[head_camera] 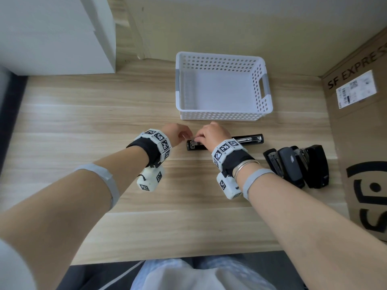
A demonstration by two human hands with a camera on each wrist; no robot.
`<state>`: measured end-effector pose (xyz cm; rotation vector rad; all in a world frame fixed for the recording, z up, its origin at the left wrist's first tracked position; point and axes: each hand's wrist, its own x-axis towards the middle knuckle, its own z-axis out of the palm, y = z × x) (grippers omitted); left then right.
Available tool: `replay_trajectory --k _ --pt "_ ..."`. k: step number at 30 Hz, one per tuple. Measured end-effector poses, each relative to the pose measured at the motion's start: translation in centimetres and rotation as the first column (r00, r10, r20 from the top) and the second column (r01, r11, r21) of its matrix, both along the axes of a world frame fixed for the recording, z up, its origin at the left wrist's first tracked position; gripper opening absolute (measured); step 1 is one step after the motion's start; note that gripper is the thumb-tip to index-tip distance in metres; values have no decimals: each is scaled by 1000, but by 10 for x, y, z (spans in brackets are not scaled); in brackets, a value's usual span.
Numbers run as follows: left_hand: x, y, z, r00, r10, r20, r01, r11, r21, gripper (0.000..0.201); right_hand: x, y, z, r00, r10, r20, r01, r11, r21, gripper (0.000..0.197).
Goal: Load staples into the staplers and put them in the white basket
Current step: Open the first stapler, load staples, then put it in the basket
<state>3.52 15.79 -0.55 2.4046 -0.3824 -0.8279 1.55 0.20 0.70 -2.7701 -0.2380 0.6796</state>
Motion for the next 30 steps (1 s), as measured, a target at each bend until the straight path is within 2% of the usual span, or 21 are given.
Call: replay_trajectory --k 2,4,8,11,15,18,25,30 --pt "6 9 2 995 69 70 -70 998 7 43 1 1 -2 1000 -24 10 24 1000 9 20" --pt "14 22 2 988 86 129 -96 992 77 44 -1 1 -3 999 -53 13 53 998 30 18" --pt "18 43 -3 996 -15 91 -12 959 283 42 0 -7 -3 994 -106 33 106 994 9 14" --pt "13 48 -7 998 -45 44 28 943 332 44 1 -11 0 994 -100 45 101 995 -14 18" --pt "6 44 -7 992 -122 23 108 942 318 38 3 -8 -1 994 -93 63 94 995 -14 17" --pt "1 42 -13 990 -127 62 104 952 288 30 2 -7 -3 993 -92 73 93 996 -15 15" --pt "-1 34 -17 997 -1 82 -15 981 196 23 1 -9 -5 993 -98 73 98 995 7 14" --pt "0 15 -7 992 116 44 -116 993 8 22 3 -3 -2 994 -90 54 85 992 97 14"
